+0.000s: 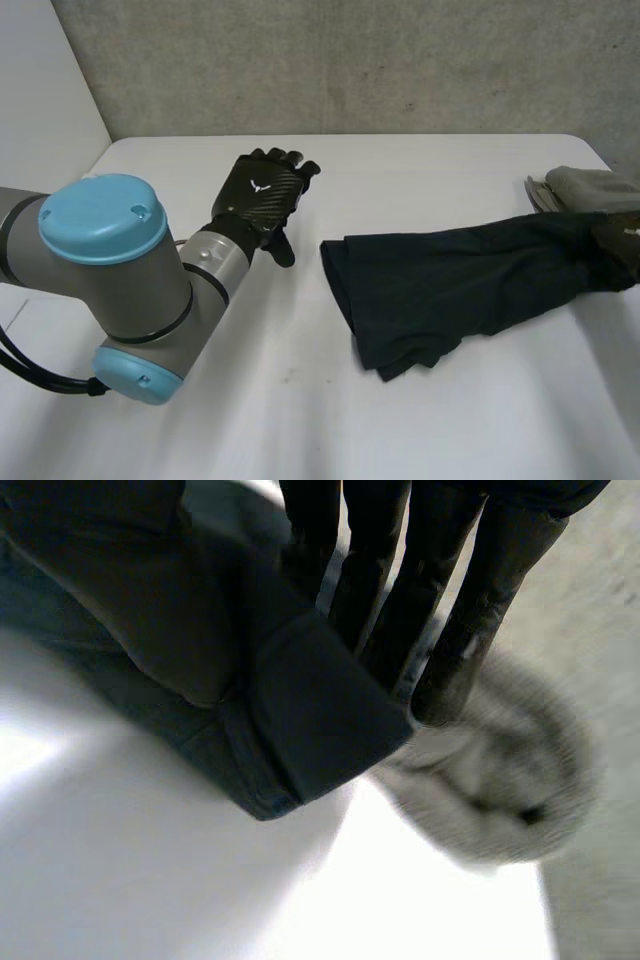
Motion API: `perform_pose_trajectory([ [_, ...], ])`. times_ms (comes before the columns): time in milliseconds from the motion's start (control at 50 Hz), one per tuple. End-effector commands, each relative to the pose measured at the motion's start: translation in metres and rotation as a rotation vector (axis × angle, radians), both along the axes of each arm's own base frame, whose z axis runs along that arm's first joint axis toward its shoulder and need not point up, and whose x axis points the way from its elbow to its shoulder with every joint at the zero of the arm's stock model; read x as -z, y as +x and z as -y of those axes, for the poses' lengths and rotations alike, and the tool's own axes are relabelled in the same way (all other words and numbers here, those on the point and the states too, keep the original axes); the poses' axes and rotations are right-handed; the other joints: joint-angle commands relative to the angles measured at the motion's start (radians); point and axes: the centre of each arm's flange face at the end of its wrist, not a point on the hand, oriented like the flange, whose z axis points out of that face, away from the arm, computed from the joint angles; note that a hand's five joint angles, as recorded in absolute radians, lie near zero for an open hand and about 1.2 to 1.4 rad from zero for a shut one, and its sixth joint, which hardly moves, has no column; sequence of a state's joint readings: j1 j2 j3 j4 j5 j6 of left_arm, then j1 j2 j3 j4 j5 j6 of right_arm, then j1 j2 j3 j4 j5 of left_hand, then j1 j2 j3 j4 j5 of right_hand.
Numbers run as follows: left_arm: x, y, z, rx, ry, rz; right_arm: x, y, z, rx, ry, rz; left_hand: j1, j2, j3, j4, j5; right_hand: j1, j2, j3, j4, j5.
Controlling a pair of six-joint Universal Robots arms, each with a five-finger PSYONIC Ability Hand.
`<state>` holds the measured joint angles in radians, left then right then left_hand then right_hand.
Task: Fold the laundry.
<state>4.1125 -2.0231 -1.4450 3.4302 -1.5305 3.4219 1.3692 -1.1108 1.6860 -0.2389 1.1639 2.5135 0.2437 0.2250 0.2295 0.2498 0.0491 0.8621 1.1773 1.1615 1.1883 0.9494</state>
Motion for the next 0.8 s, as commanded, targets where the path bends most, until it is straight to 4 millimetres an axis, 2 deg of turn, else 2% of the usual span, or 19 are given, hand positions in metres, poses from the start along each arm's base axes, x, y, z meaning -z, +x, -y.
perform_pose_trajectory([
  [20,-0.011,0.005,-0.003,-0.005,-0.021,-0.012,-0.047,0.049,-0.021,-0.154,-0.132,-0.161,-0.048,-0.029,-0.034,-0.054,-0.028,0.534,0.219,0.235,0.208,0.272],
  [60,-0.012,0.006,-0.003,-0.007,-0.02,-0.013,-0.057,0.08,-0.031,-0.261,-0.192,-0.227,-0.048,-0.029,-0.034,-0.054,-0.028,0.534,0.219,0.235,0.208,0.272],
  [120,-0.012,0.007,-0.005,-0.008,-0.02,-0.011,-0.063,0.112,-0.045,-0.375,-0.252,-0.302,-0.048,-0.029,-0.034,-0.054,-0.028,0.534,0.219,0.235,0.208,0.272],
  [140,-0.012,0.008,-0.004,-0.013,-0.019,-0.012,-0.066,0.131,-0.055,-0.446,-0.291,-0.356,-0.048,-0.029,-0.034,-0.054,-0.028,0.534,0.219,0.235,0.208,0.272],
  [180,-0.011,0.01,-0.004,-0.017,-0.015,-0.008,-0.065,0.147,-0.066,-0.513,-0.321,-0.412,-0.048,-0.029,-0.034,-0.054,-0.028,0.534,0.219,0.235,0.208,0.272],
  [240,-0.009,0.012,-0.004,-0.017,-0.009,-0.005,-0.055,0.173,-0.09,-0.65,-0.36,-0.52,-0.048,-0.029,-0.034,-0.054,-0.028,0.534,0.219,0.235,0.208,0.272],
  [300,-0.006,0.012,-0.006,-0.016,-0.003,0.0,-0.027,0.203,-0.123,-0.819,-0.364,-0.607,-0.051,-0.032,-0.037,-0.057,-0.031,0.534,0.219,0.235,0.208,0.272],
  [360,-0.006,0.011,-0.006,-0.014,-0.003,0.0,-0.012,0.214,-0.145,-0.91,-0.353,-0.628,-0.051,-0.032,-0.037,-0.057,-0.031,0.534,0.219,0.235,0.208,0.272],
  [440,-0.01,0.01,-0.005,-0.013,-0.015,-0.01,-0.011,0.215,-0.149,-0.926,-0.345,-0.606,-0.054,-0.035,-0.039,-0.06,-0.034,0.492,0.176,0.192,0.165,0.23],
  [480,-0.013,0.009,-0.004,-0.011,-0.021,-0.014,-0.012,0.216,-0.149,-0.921,-0.344,-0.585,-0.054,-0.035,-0.039,-0.06,-0.034,0.371,0.056,0.072,0.045,0.11],
  [500,-0.013,0.009,-0.004,-0.011,-0.024,-0.016,-0.018,0.216,-0.144,-0.884,-0.338,-0.541,-0.054,-0.035,-0.039,-0.06,-0.034,0.077,-0.238,-0.222,-0.249,-0.185],
  [560,-0.016,0.008,-0.003,-0.011,-0.032,-0.021,-0.035,0.207,-0.123,-0.742,-0.288,-0.393,-0.054,-0.035,-0.039,-0.06,-0.034,-0.514,-0.829,-0.814,-0.84,-0.776],
  [580,-0.017,0.008,-0.003,-0.011,-0.033,-0.022,-0.051,0.192,-0.103,-0.602,-0.241,-0.25,-0.054,-0.035,-0.039,-0.06,-0.034,-0.679,-0.994,-0.978,-1.005,-0.94],
  [640,-0.017,0.007,-0.005,-0.007,-0.032,-0.023,-0.069,0.166,-0.075,-0.408,-0.153,0.012,-0.054,-0.035,-0.039,-0.06,-0.034,-0.688,-1.003,-0.987,-1.014,-0.949],
  [660,-0.016,0.006,-0.005,-0.005,-0.029,-0.021,-0.073,0.143,-0.057,-0.287,-0.097,0.171,-0.054,-0.035,-0.039,-0.06,-0.034,-0.688,-1.003,-0.987,-1.014,-0.949],
  [700,-0.015,0.006,-0.006,-0.004,-0.025,-0.022,-0.072,0.115,-0.04,-0.165,-0.047,0.307,-0.054,-0.035,-0.039,-0.06,-0.034,-0.688,-1.003,-0.987,-1.014,-0.949],
  [720,-0.014,0.006,-0.006,-0.002,-0.022,-0.02,-0.07,0.102,-0.033,-0.115,-0.029,0.351,-0.054,-0.035,-0.039,-0.06,-0.034,-0.688,-1.003,-0.987,-1.014,-0.949],
  [740,-0.013,0.006,-0.006,-0.002,-0.02,-0.019,-0.064,0.077,-0.024,-0.045,-0.002,0.395,-0.054,-0.035,-0.039,-0.06,-0.034,-0.688,-1.003,-0.987,-1.014,-0.949],
  [800,-0.009,0.006,-0.006,-0.002,-0.011,-0.013,-0.052,0.05,-0.019,-0.01,0.026,0.378,-0.054,-0.035,-0.039,-0.06,-0.034,-0.669,-0.984,-0.968,-0.995,-0.93],
])
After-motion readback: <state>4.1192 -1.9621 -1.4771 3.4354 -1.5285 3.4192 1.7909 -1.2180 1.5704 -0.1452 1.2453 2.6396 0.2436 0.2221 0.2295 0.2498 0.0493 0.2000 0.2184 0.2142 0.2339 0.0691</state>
